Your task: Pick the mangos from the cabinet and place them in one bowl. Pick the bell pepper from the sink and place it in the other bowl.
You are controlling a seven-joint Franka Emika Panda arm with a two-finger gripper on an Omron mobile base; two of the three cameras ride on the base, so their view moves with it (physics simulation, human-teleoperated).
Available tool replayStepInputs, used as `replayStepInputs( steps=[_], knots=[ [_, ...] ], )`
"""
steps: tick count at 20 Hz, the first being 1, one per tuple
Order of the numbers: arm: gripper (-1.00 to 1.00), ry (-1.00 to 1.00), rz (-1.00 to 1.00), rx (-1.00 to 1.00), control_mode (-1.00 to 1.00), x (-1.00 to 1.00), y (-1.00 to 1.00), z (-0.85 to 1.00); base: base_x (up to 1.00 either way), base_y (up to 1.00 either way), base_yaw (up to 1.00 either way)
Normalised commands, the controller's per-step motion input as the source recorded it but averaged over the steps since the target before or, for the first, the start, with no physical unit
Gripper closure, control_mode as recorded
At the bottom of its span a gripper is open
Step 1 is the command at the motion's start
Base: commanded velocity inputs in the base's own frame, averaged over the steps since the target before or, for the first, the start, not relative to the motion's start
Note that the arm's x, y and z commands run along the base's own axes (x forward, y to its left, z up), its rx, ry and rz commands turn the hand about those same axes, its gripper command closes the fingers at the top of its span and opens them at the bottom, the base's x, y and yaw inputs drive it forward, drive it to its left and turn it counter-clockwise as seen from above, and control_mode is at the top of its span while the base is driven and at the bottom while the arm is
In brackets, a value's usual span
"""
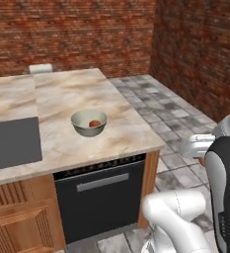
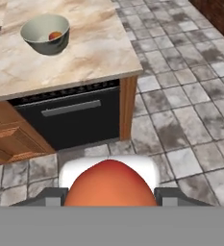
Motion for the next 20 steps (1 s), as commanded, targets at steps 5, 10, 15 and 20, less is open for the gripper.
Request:
replayStepInputs(
  steps=[5, 10, 15, 20],
  knots=[
    [1.0, 0.0, 0.0, 0.0, 1.0, 0.0, 0.0, 0.0, 0.65, 0.44, 0.2],
    [1.0, 0.0, 0.0, 0.0, 1.0, 0.0, 0.0, 0.0, 0.91, 0.79, 0.01],
    [1.0, 0.0, 0.0, 0.0, 1.0, 0.0, 0.0, 0.0, 0.55, 0.61, 0.0],
    [1.0, 0.0, 0.0, 0.0, 1.0, 0.0, 0.0, 0.0, 0.29, 0.08, 0.0]
  ],
)
